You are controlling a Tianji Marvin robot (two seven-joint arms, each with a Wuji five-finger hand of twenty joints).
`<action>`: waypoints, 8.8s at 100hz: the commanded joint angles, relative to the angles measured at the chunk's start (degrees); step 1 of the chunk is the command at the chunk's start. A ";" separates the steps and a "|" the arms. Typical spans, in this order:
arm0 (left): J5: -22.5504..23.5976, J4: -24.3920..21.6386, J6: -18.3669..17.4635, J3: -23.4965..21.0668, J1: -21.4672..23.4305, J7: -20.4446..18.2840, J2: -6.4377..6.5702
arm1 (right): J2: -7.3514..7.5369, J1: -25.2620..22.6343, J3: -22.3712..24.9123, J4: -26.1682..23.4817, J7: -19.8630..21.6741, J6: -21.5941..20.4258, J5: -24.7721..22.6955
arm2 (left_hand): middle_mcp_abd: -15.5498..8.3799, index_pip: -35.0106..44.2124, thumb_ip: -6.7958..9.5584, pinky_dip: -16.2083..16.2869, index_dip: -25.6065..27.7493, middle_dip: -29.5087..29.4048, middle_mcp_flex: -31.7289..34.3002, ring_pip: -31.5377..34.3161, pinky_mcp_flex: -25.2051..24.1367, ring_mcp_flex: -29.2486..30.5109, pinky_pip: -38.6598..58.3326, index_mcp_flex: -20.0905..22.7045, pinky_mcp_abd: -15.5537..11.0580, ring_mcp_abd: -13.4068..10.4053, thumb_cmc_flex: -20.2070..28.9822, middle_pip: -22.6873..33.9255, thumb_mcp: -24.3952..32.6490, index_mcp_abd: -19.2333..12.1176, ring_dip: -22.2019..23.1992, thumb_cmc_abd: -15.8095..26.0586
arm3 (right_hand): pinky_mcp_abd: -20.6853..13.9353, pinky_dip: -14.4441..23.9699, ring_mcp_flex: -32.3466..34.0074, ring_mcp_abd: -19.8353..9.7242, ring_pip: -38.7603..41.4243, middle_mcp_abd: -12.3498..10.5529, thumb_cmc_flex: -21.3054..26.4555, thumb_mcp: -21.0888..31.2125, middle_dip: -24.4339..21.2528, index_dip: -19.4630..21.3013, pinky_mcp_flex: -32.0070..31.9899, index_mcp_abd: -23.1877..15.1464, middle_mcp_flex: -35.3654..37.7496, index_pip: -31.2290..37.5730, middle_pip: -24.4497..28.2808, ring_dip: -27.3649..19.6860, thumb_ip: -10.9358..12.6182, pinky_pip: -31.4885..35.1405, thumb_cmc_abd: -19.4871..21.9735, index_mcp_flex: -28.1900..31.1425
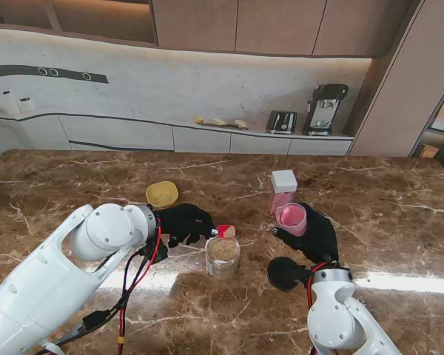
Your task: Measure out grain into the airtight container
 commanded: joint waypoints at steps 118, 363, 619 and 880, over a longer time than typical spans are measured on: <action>-4.00 -0.10 5.30 11.93 -11.98 7.24 -4.07 | 0.53 0.57 -5.40 -1.39 5.27 1.28 0.92 | -2.25 -0.03 1.53 1.05 1.63 1.06 2.93 6.14 0.62 2.58 4.48 -0.38 0.84 -0.62 2.64 1.74 -1.49 -0.65 0.44 2.89 | -0.74 -1.41 1.35 -1.74 1.10 -3.39 6.53 10.01 3.03 0.14 1.15 -5.77 2.98 4.91 1.51 0.27 -0.34 1.71 9.88 3.86; 59.92 2.75 -35.27 15.40 -9.31 34.85 -1.27 | 0.42 1.02 -5.82 -1.35 5.50 1.61 1.59 | -5.24 1.90 1.19 -1.70 0.07 1.34 4.66 7.11 3.54 2.63 4.61 -0.08 -1.75 -2.55 -0.24 2.05 -1.13 -6.07 -0.63 1.17 | -0.85 -1.79 1.12 -1.77 0.93 -3.48 6.41 10.02 2.92 0.09 0.95 -5.67 2.74 4.75 1.50 0.12 -0.42 1.71 9.90 3.43; 44.92 -3.75 -15.04 10.66 -4.76 -1.08 1.73 | 0.30 -0.49 -3.53 -2.19 3.73 0.71 0.71 | -3.60 -0.42 1.78 -0.59 -3.66 1.50 4.68 6.54 1.84 2.58 4.49 1.66 -0.21 -0.96 1.16 1.20 0.53 -0.98 -0.17 0.37 | -0.95 -1.89 0.89 -1.98 0.75 -3.50 5.99 10.14 2.62 0.20 0.61 -5.79 2.54 4.78 1.51 0.13 -0.39 1.28 9.68 3.38; 29.70 2.36 0.09 26.36 -15.25 0.04 1.03 | 0.22 -0.43 -3.46 -1.63 3.76 -0.72 1.49 | -4.39 0.79 0.41 -3.47 -3.59 -0.72 4.67 6.92 2.34 2.64 5.88 2.01 -2.11 -1.77 -3.70 2.56 8.94 -1.26 -1.39 -2.10 | -1.24 -1.98 0.30 -2.31 0.20 -3.76 5.56 10.54 1.91 0.30 -0.07 -5.93 1.80 4.58 1.54 0.04 -0.44 -0.03 9.29 2.79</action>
